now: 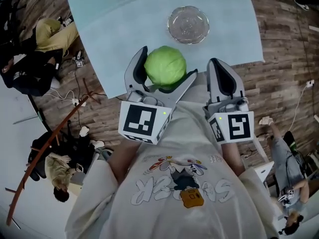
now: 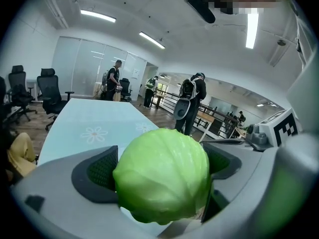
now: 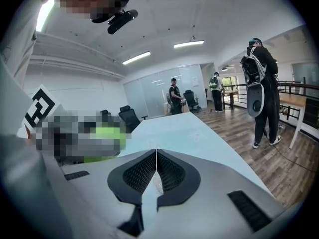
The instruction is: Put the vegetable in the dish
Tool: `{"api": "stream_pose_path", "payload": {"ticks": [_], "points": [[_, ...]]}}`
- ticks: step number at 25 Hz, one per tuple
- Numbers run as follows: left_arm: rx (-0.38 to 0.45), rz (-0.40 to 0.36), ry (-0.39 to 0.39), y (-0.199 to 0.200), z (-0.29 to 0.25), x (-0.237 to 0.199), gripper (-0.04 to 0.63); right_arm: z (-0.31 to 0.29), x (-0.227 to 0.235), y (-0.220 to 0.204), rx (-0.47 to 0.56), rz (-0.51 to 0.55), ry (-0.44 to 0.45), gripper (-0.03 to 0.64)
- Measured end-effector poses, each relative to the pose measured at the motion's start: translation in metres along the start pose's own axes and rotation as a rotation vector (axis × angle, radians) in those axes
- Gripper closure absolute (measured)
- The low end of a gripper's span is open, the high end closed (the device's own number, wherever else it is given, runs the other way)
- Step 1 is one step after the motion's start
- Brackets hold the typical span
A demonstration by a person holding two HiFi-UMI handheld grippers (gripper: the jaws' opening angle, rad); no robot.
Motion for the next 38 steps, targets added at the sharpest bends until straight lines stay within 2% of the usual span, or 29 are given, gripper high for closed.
{"api": "stream_pose_path", "payload": {"ticks": [6, 9, 15, 38], "points": [[-0.035, 0.019, 0.013, -0.006, -0.026, 0.001, 0.06, -0.016, 0.026, -0.005, -0.033, -0.004, 0.014, 0.594], [-0.073, 0.056, 0.023, -0.007, -0.034, 0.003, 0.059, -0.022, 0.032, -0.008, -0.042, -0.009, 0.022, 0.594], [-0.102, 0.078, 0.034, -0.015, -0.05, 0.005, 0.06, -0.032, 0.041, -0.02, -0.08, -0.023, 0.045, 0.594], [-0.19, 0.057, 0.081, -0.049, -0.122, -0.007, 0.06, -0.078, 0.08, -0.056, -0.141, -0.064, 0.135, 0.594]]}}
Point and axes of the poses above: the fingertips, and each gripper's own axes: z backward along the fingers, x to its right, y out of its top, the point moved 4 cm from there along z, backward along the fingers, and after that the axes turned 1 degree about y, right-handed, at the moved point
